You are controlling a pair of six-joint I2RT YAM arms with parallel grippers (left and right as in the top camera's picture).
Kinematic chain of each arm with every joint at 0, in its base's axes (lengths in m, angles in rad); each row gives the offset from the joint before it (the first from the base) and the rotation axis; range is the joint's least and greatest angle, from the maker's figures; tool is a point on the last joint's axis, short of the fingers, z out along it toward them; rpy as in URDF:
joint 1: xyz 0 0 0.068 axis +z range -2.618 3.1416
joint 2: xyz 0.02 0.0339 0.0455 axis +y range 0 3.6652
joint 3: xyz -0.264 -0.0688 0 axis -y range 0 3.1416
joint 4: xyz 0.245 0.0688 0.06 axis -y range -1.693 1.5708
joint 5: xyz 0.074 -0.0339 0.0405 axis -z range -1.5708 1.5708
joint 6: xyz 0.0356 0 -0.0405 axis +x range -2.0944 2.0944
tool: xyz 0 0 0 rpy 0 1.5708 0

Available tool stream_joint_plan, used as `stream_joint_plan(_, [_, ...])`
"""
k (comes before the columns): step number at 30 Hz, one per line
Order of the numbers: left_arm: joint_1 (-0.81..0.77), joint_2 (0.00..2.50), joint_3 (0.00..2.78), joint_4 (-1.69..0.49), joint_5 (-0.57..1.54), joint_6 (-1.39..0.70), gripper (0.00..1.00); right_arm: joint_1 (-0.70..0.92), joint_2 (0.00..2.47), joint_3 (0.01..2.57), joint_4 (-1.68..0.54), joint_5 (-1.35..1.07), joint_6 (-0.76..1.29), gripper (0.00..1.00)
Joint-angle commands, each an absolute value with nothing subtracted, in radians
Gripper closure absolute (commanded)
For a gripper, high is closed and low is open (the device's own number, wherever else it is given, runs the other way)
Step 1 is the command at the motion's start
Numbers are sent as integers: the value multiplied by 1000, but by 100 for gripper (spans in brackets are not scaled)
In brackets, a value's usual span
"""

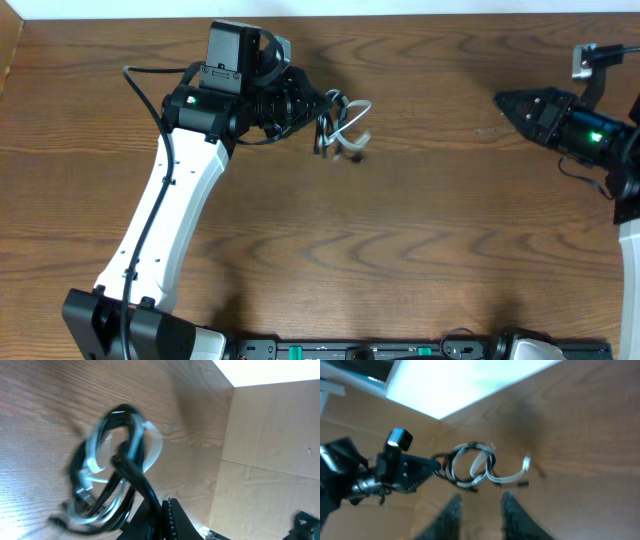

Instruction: Untangle cables

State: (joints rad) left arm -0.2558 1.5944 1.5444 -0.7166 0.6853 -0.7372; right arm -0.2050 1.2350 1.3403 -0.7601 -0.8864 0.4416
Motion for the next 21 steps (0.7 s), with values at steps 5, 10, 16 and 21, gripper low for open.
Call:
stream_joint_plan(5, [-252,1582,1555,-590,844,-590,93,-145,1308,1341,-795,-880,329,43])
stream_joint_plan(10, [-252,1582,1555,-531,935,-470,93,-81,1342,1341,-785,-897,229,27])
stream_joint_plan(16, [-252,1582,1555,-437,1054,-459,93,-3,1397,1341,-756,-892,128,21])
stream_joint_plan(21, [-252,1582,1555,-352,1163,-451,93,23,1471,1341,-720,-907,128,21])
